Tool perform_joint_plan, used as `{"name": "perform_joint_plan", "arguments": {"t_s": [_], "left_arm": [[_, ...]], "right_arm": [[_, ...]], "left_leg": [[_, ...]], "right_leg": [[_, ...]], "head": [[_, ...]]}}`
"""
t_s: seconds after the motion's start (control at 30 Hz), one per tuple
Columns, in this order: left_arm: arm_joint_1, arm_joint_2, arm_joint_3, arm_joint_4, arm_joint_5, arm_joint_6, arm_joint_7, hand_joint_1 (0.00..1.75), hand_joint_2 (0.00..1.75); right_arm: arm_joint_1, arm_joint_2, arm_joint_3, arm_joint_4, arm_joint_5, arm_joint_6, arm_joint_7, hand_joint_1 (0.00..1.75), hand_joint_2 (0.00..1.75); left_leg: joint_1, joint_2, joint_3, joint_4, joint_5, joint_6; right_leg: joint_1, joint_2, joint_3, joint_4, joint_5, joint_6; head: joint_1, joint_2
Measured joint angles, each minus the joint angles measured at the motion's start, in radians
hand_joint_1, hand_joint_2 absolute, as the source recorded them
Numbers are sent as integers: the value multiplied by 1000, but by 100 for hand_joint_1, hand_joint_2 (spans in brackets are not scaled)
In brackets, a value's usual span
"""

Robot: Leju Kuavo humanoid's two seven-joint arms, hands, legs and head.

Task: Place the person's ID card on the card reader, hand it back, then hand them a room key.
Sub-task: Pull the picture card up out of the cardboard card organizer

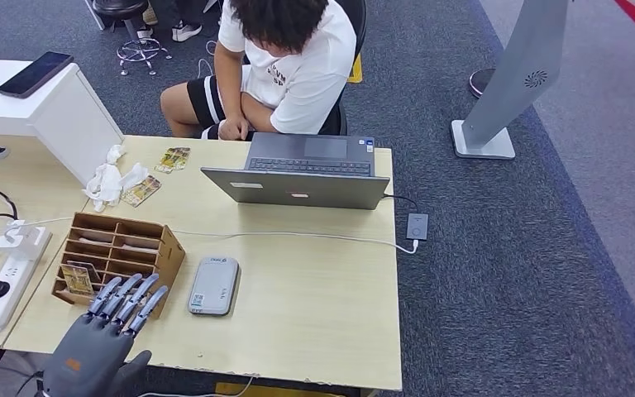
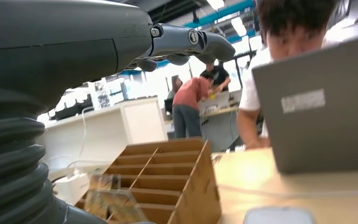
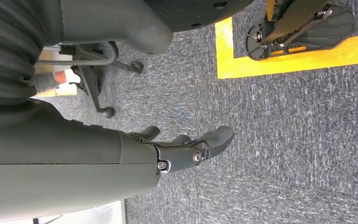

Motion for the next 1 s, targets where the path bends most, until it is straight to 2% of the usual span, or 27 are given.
{"name": "perform_joint_plan", "arguments": {"t_s": [0.13, 0.5, 1.0], "left_arm": [[7, 25, 32, 1, 46, -43, 16, 0, 175], [-7, 23, 107, 39, 83, -118, 0, 0, 175], [-154, -44, 230, 240, 99, -219, -84, 0, 175]], "right_arm": [[-1, 0, -1, -2, 13, 0, 3, 0, 175], [-2, 0, -3, -3, 29, 0, 10, 0, 175], [-9, 0, -3, -3, 70, 2, 24, 0, 175]], "left_leg": [[0, -1, 0, 0, 0, 0], [0, -1, 0, 0, 0, 0], [0, -2, 0, 0, 1, 0]], "right_leg": [[0, -1, 0, 0, 0, 0], [0, -1, 0, 0, 0, 0], [0, -1, 1, 0, 0, 0]], "head": [[0, 0], [0, 0], [0, 0]]}}
